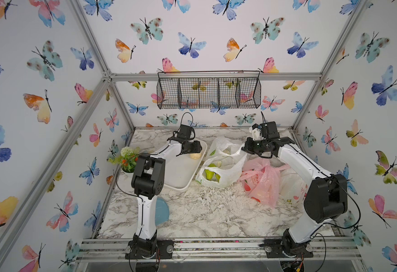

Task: Place the pears into plastic bags & tie knots
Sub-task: Pick up the pear from the basket, then place the pear in the plastic bag.

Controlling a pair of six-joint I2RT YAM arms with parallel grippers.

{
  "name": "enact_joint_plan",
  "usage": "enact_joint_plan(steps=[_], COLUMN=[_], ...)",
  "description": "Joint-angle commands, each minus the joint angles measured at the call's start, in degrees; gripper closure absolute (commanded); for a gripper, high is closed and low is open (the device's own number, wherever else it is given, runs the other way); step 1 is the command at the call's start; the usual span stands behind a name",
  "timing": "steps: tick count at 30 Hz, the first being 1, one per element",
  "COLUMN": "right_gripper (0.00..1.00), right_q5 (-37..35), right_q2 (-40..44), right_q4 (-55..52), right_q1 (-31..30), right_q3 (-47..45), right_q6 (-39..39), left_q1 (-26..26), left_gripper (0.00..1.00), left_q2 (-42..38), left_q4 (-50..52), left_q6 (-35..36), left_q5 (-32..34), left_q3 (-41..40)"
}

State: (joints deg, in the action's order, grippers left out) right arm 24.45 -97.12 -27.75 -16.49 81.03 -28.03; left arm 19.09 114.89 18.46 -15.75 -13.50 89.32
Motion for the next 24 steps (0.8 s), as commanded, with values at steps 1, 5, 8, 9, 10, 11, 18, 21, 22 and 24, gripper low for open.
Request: enact_joint_plan(steps=[1, 5, 8, 9, 10, 11, 18, 21, 22, 24], right_gripper=[0.98, 0.98, 0.98, 0.98, 0.98, 0.98, 0.98, 0.98, 0.98, 0.98], right_q5=[1.0, 0.8, 1.4, 1.7, 2.0, 2.4, 3.3, 3.1, 3.1, 3.2], right_q2=[1.1, 1.1, 1.0, 1.0, 1.0, 0.9, 1.3, 1.5, 1.5, 1.3], right_q4=[0.7, 0.5, 0.6, 0.9, 1.4, 1.7, 1.8, 1.7, 1.8, 2.1], right_q1=[0.1, 0.1, 0.1, 0.1, 0.1, 0.0, 0.0, 0.0, 0.0, 0.0], right_q3=[-0.3, 0.2, 0.3, 0.2, 0.0, -0.1, 0.0, -0.1, -0.3, -0.5], right_q6=[-0.2, -0.2, -0.5, -0.9, -1.2, -1.6, -2.0, -1.8, -1.8, -2.0], left_q1=[-0.2, 1.8, 6.2, 7.5, 8.8, 9.7, 10.6, 12.3, 13.8, 16.8], left_gripper=[0.64, 0.64, 0.63, 0.63, 0.63, 0.62, 0.62, 0.64, 0.65, 0.65], left_q2=[-15.3, -30.4, -38.8, -40.4, -41.4, -41.5, -34.6, -32.2, -32.1, -31.9], left_q4=[-7.8, -17.1, -28.5, -33.3, -39.0, -44.7, -58.6, -55.4, -54.7, -51.9], left_q6=[-2.2, -5.8, -8.1, -8.6, -9.6, -11.0, -15.7, -17.5, -17.5, -16.2], left_q5=[-6.5, -6.9, -4.7, -3.6, -2.0, -0.5, -2.7, -10.7, -12.1, -13.7], left_q3=[-7.9, -22.0, -31.7, -34.8, -38.3, -41.8, -47.7, -46.6, -47.1, -47.6])
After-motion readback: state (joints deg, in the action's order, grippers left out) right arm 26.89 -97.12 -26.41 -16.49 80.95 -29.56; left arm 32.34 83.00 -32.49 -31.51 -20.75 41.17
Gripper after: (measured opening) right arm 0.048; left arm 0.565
